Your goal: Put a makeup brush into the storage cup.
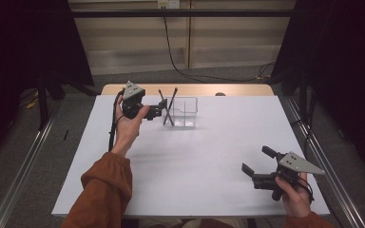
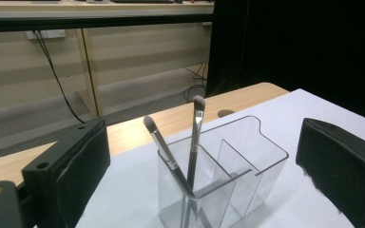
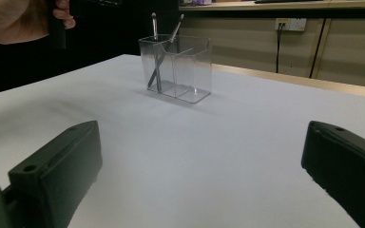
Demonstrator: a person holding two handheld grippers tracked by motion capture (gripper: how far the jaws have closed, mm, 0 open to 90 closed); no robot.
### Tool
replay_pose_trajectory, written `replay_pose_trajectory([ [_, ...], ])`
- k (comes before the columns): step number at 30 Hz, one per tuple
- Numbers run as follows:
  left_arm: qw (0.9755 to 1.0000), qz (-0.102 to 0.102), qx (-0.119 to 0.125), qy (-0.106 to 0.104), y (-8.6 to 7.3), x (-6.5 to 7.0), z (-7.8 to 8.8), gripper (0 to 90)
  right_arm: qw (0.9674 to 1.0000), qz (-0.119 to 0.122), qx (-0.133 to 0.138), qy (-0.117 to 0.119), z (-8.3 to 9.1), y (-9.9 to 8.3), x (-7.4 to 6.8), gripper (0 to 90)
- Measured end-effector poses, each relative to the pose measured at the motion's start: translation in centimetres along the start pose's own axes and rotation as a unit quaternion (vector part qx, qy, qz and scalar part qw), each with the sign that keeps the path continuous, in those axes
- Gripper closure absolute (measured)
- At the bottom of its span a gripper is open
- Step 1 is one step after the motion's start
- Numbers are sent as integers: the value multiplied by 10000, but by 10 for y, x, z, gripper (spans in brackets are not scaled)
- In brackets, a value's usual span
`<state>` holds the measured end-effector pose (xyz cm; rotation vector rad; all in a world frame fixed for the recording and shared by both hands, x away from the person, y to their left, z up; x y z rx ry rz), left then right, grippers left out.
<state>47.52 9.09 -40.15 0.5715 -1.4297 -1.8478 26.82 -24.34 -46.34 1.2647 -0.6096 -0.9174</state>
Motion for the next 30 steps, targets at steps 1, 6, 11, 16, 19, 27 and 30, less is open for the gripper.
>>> replay_pose_trajectory([
  [1, 10000, -17, 19, 5, 0, 0, 1, 33, 10000, 3, 14, 5, 0, 0, 0, 0],
  [6, 9999, -84, 17, -58, -1, 4, 9, 35, 10000, 26, 5, 1, 0, 0, 0, 0],
  [11, 9999, 89, 98, -108, -4, 4, 16, 21, 10000, 18, -17, -3, 0, 0, 0, 0],
  [16, 9999, 27, 42, -105, -12, 4, 27, 21, 10000, 20, -14, 25, 0, 0, -1, 0],
  [19, 9999, 50, 107, -52, -13, 2, 34, 22, 10000, 24, -14, 15, 0, 0, -1, 0],
  [27, 9998, -1, 214, 11, -16, -1, 55, 30, 10000, 42, 2, -6, 0, 0, -1, 0],
  [30, 9996, -40, 269, 23, -20, 1, 63, 30, 10000, 51, 21, -11, 1, 1, 0, 0],
])
Point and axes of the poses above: each handheld gripper's, and its own axes: z roughly backward along the jaws, y roughly out of its top, x roughly to its right, the point moved 7 cm from there along -z, roughly forward along the jaws, and after that the axes turned 1 degree about -y, right-handed, at the moved point
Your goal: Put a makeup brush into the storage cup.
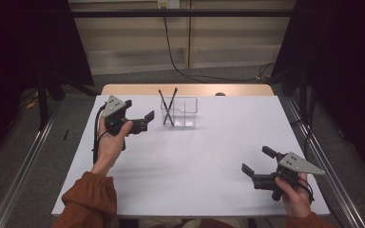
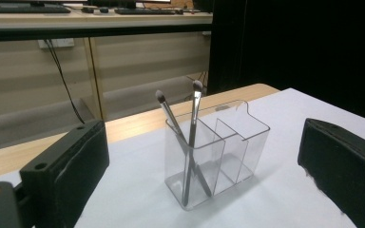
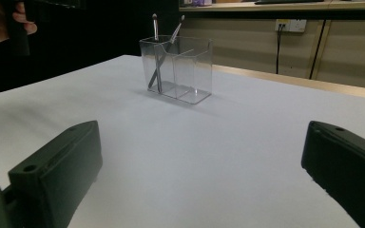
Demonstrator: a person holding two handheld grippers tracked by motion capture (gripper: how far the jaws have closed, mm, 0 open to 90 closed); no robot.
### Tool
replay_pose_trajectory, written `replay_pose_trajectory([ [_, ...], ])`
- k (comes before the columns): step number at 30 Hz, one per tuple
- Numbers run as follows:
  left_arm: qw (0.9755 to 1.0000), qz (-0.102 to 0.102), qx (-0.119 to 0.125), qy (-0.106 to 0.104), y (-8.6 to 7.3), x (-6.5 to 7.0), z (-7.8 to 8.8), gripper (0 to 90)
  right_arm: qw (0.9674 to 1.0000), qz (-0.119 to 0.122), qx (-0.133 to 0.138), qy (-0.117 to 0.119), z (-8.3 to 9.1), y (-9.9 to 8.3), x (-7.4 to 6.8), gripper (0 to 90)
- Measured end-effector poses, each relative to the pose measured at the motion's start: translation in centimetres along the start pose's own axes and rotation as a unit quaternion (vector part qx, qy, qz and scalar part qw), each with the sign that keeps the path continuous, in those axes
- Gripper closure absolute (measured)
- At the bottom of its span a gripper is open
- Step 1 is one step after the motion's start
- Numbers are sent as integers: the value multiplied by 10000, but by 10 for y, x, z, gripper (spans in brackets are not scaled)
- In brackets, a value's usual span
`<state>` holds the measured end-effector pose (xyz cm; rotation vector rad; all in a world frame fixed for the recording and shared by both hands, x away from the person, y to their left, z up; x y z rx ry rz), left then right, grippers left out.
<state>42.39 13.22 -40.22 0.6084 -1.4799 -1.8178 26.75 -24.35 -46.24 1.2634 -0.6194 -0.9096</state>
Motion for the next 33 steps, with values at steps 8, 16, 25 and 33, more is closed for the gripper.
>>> replay_pose_trajectory([
  [8, 10000, 64, -4, 13, -11, 4, 21, 33, 10000, -3, -7, -10, 0, 0, 0, 0],
  [16, 10000, 46, 1, 41, -19, 4, 44, 29, 10000, 4, -16, -21, 0, 0, 0, 0],
  [25, 9998, -42, 83, 147, -24, 8, 70, 24, 10000, -4, -25, -14, 0, 0, 0, 0],
  [33, 9996, 89, 35, 260, -42, 8, 89, 24, 10000, 1, -15, -18, 0, 0, 0, 0],
])
Point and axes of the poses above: each handheld gripper's, and its own axes: z roughly backward along the jaws, y roughly out of its top, x roughly to its right, the point moved 7 cm from there along -z, roughly forward along the jaws, and after that the axes turned 1 degree about -y, right-handed, at the moved point
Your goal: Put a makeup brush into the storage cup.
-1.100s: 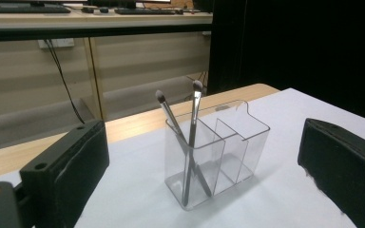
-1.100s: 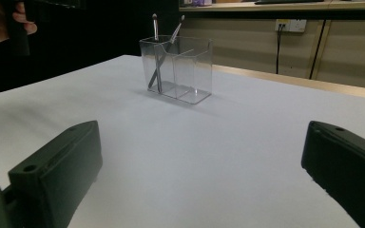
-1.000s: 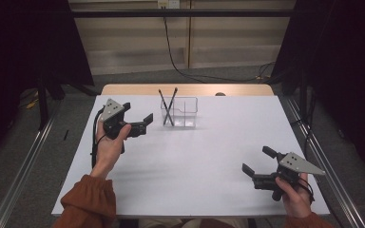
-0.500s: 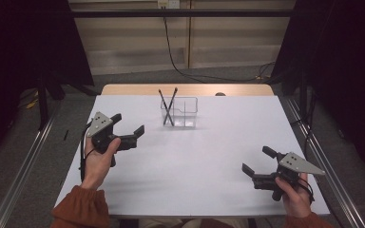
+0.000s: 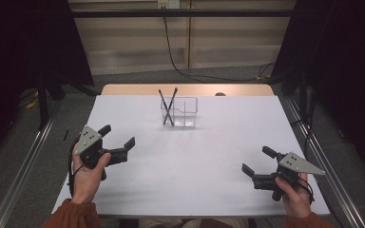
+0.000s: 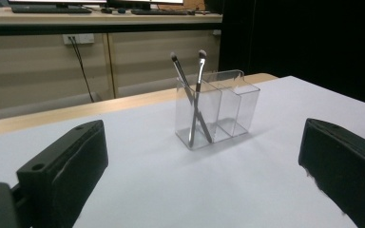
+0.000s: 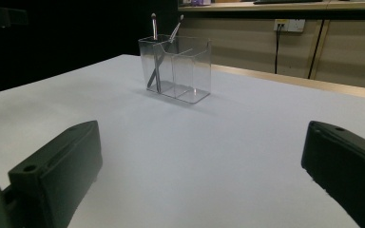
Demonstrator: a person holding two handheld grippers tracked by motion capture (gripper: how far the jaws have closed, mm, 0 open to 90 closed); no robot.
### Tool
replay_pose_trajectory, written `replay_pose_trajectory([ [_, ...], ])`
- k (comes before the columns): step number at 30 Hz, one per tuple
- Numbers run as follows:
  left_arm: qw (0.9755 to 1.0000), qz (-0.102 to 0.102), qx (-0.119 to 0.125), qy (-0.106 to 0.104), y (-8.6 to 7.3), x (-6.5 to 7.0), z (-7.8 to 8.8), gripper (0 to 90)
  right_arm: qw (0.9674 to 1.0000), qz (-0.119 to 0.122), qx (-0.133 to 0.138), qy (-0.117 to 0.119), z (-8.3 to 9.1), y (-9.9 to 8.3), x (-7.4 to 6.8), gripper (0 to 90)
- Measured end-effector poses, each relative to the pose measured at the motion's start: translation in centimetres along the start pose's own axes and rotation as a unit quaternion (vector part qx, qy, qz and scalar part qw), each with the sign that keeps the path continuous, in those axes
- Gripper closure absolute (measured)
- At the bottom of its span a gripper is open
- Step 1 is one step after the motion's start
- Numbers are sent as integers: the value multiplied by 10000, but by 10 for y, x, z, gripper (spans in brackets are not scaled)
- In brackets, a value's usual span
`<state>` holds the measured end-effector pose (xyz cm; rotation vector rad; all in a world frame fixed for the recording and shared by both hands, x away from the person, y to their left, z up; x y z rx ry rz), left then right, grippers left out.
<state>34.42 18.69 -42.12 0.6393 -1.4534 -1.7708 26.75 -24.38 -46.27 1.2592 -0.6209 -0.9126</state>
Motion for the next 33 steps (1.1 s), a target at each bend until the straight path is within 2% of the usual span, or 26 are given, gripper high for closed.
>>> replay_pose_trajectory([
  [6, 10000, -10, 78, 33, -9, 4, 15, 24, 10000, -21, 2, -9, 0, 0, 0, 0],
  [8, 9999, -53, 58, 70, -12, 5, 18, 24, 10000, -20, -3, -14, 0, 0, 0, 0],
  [13, 10000, 45, 2, 79, -19, 7, 21, 45, 10000, 0, 3, -18, 1, 0, 0, 0],
  [17, 10000, -42, -89, 14, -27, 12, 25, 41, 10000, -21, 2, -18, 1, 0, 0, 0],
  [19, 10000, -29, -94, -2, -29, 13, 27, 41, 10000, 3, 12, -8, 1, 0, 0, 0],
  [22, 9998, 103, -170, -10, -33, 15, 32, 40, 10000, -6, -3, 3, 1, 0, 0, 0],
  [26, 9997, 30, -235, 4, -37, 17, 39, 40, 10000, -7, 6, -22, 0, 0, 1, 0],
  [28, 9997, 113, -208, -32, -38, 18, 41, 37, 10000, -6, -6, -6, 1, 0, 0, 0],
  [30, 9995, 12, -308, -5, -41, 16, 42, 37, 10000, -5, -7, -7, 1, 0, 0, 0],
  [33, 9992, -36, -379, -79, -45, 17, 42, 30, 10000, 14, 9, -9, 0, 0, 0, 0],
])
Point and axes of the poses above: each handheld gripper's, and its own axes: z roughly backward along the jaws, y roughly out of its top, x roughly to its right, the point moved 7 cm from there along -z, roughly forward along the jaws, and after that the axes turned 1 degree about -y, right-handed, at the moved point
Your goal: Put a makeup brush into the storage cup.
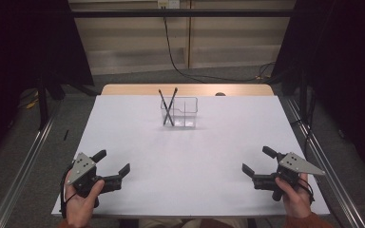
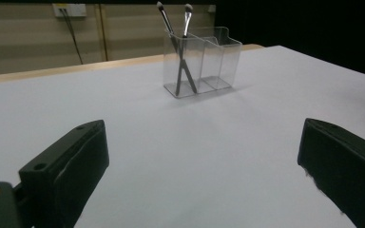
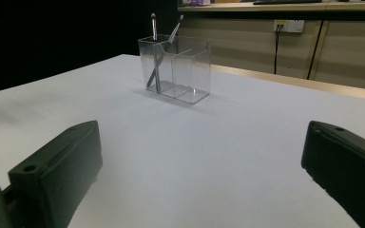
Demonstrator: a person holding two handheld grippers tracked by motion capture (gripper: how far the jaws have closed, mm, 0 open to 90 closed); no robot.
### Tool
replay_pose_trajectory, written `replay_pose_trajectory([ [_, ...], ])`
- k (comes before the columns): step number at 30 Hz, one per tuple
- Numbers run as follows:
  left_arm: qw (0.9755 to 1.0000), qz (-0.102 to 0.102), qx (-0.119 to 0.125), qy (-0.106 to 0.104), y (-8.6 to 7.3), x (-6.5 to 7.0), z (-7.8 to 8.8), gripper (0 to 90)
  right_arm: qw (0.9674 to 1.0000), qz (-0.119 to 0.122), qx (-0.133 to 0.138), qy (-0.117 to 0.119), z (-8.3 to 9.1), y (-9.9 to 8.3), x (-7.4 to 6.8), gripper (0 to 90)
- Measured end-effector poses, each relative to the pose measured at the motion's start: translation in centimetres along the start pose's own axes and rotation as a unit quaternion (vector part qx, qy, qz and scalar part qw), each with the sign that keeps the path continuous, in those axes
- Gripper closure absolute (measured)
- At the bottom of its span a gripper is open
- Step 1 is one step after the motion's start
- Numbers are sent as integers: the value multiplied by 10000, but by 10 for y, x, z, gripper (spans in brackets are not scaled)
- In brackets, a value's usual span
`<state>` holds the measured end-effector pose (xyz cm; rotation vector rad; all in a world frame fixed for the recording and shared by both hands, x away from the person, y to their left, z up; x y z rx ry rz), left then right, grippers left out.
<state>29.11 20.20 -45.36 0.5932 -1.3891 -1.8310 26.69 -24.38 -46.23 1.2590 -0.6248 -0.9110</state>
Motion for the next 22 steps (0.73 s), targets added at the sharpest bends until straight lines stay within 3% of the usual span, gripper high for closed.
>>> replay_pose_trajectory([
  [9, 9998, -199, -88, -41, -6, -1, 5, 30, 10000, 54, -27, 35, 0, -1, -1, 0],
  [22, 9999, -85, -85, 80, -5, -7, 9, 30, 9999, 92, -68, 95, -3, -1, -2, 0],
])
Point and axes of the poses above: each handheld gripper's, and its own axes: z roughly backward along the jaws, y roughly out of its top, x roughly to its right, the point moved 7 cm from there along -z, roughly forward along the jaws, and after that the axes turned 1 degree about -y, right-handed, at the moved point
